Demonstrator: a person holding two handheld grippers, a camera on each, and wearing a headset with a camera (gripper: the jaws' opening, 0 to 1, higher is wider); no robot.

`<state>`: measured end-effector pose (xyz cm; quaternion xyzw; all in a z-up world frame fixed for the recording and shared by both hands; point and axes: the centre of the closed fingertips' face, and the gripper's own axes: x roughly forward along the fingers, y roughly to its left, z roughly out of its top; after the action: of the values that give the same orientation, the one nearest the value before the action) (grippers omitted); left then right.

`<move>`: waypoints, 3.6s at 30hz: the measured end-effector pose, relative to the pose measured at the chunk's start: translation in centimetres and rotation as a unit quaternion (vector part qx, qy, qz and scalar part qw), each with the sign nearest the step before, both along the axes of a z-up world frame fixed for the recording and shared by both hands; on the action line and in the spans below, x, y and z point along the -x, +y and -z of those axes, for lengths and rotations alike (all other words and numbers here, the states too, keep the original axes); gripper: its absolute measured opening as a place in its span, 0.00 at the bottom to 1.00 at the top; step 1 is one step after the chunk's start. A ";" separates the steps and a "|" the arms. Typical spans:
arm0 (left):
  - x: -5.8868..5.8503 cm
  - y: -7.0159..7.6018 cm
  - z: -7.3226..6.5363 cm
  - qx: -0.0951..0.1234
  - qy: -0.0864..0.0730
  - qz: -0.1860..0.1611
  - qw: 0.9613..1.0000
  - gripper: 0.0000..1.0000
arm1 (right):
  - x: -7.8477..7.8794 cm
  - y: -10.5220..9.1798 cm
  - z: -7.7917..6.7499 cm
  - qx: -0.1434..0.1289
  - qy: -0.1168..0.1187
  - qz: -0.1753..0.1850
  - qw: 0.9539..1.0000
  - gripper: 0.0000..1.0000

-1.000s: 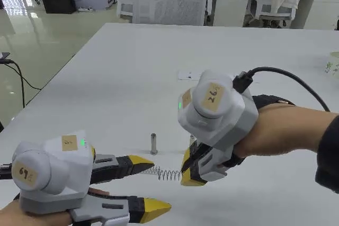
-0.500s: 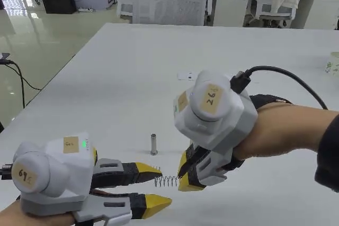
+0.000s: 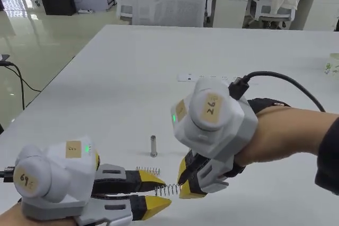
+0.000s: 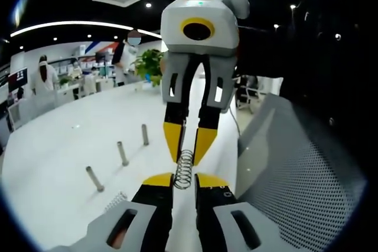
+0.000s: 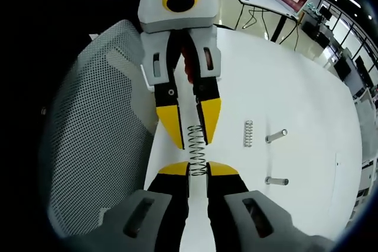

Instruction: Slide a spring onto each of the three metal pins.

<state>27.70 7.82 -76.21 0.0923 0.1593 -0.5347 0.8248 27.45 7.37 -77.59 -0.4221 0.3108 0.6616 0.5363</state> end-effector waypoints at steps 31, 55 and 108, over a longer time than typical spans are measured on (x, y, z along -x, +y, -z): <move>0.6 -0.1 0.1 -0.001 0.003 0.014 1.000 0.02 | 0.4 0.0 0.8 -0.006 0.012 0.001 1.000 0.11; 0.4 -0.3 -0.9 0.021 -0.001 0.009 1.000 0.02 | 0.2 -0.5 1.4 -0.005 0.014 0.006 1.000 0.09; 1.2 -0.7 0.1 0.003 0.011 0.025 1.000 0.03 | 2.4 2.8 -2.7 -0.045 0.034 0.001 0.998 0.08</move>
<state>26.55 7.13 -76.29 0.0882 0.1644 -0.5567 0.8095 25.05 10.18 -74.85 -0.3745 0.2998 0.6881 0.5444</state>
